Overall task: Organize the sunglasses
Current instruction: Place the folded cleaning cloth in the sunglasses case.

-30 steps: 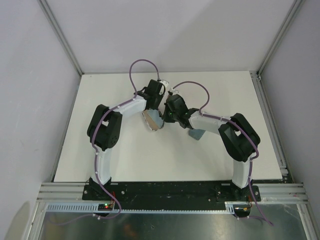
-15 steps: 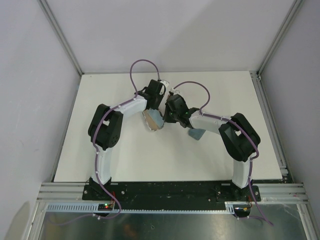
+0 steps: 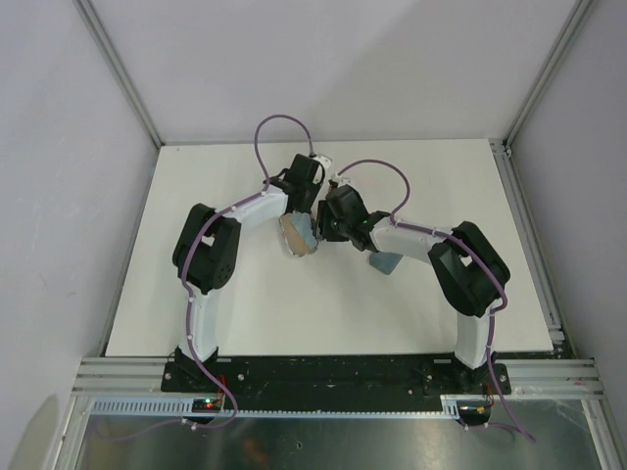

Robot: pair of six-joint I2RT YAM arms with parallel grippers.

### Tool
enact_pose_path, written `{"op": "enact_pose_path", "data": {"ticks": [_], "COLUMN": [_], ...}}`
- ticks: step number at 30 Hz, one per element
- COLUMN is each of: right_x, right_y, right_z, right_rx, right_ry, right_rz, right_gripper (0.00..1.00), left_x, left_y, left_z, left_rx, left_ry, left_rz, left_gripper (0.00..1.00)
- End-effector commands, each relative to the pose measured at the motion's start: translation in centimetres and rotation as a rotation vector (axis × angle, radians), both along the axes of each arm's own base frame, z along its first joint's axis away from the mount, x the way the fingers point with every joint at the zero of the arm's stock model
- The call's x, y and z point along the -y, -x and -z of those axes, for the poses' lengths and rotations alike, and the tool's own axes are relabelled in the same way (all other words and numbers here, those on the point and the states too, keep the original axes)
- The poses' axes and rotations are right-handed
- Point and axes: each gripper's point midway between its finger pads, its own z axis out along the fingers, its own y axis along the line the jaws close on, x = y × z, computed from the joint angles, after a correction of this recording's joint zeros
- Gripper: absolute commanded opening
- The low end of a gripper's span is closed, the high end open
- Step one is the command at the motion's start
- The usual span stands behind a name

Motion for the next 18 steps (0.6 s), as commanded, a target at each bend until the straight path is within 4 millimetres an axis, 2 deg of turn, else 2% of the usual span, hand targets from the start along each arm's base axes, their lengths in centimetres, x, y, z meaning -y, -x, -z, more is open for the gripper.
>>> {"op": "enact_pose_path", "data": {"ticks": [1,4,10,18], "right_x": [-1.2,-1.3,-0.8,-0.2], "right_y": [-0.5,-0.5,-0.5,-0.5], "right_z": [-2.3,-1.8,-0.8,0.2], "right_rx": [0.046,0.038,0.011,-0.014], "right_ry": [-0.035,-0.032,-0.017,0.002], "right_rz": [-0.027,-0.03,-0.016,-0.01], "right_gripper": [0.48,0.43,0.26,0.21], "left_x": [1.2,1.5,1.8,2.1], "left_y": [-1.8,-1.7,-1.7,-1.5], "left_z": [-3.4,-3.4,-3.2,-2.4], "left_rx": [0.081,0.08,0.075,0.06], "left_ry": [0.06,0.062,0.063,0.061], "left_rz": [0.01,0.014,0.023,0.028], "left_gripper": [0.01,0.01,0.02,0.04]}}
